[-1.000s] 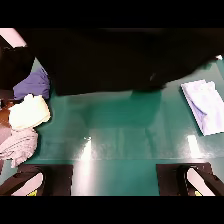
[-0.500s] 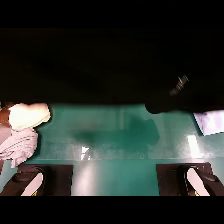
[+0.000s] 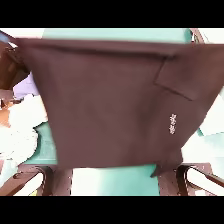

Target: Fold the shirts.

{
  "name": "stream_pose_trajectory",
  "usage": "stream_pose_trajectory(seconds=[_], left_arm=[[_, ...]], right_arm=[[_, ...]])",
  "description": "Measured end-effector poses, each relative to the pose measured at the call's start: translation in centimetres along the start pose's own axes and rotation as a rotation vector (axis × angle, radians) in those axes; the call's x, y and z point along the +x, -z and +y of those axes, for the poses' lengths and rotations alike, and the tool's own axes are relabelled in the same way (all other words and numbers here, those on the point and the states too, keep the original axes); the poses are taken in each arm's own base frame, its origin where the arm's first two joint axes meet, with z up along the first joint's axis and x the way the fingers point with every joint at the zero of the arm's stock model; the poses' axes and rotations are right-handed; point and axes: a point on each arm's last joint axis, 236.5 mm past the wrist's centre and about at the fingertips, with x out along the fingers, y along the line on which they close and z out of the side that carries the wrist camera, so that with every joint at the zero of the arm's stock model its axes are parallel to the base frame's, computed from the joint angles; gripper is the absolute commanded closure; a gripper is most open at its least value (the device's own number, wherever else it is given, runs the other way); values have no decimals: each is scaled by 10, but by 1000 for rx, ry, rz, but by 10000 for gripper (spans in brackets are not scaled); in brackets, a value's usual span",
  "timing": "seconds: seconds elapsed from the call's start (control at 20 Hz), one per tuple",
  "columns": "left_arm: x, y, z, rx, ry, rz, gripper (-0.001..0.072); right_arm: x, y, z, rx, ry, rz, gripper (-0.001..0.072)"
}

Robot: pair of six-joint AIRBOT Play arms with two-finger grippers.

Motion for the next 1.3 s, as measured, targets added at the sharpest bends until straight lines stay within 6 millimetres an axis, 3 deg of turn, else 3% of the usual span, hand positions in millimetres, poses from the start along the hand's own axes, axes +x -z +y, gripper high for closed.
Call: stream_pose_trajectory(seconds=[0.1,0.25,0.4,0.55,0.7,0.85,1.1,1.3], left_arm=[[60,40,25,-60,0,154,683],[132,77,57,-121,-11,263,683],[186,89,85,-162,-41,249,683],[218,84,106,-176,-77,172,683],[234,75,119,-160,-99,107,684],[239,84,119,-116,-92,136,683],[233,149,100,-71,-6,381,684],[228,205,94,-81,27,538,683]], right_arm=[[64,26,-9,14,-11,173,687],[147,49,-9,11,-23,302,688],[216,50,-6,17,-25,292,688],[262,37,-6,24,-13,207,687],[284,18,-6,21,-1,110,688],[291,19,-13,-7,34,110,688],[285,63,-34,-76,111,297,688],[278,118,-45,-77,135,475,687]])
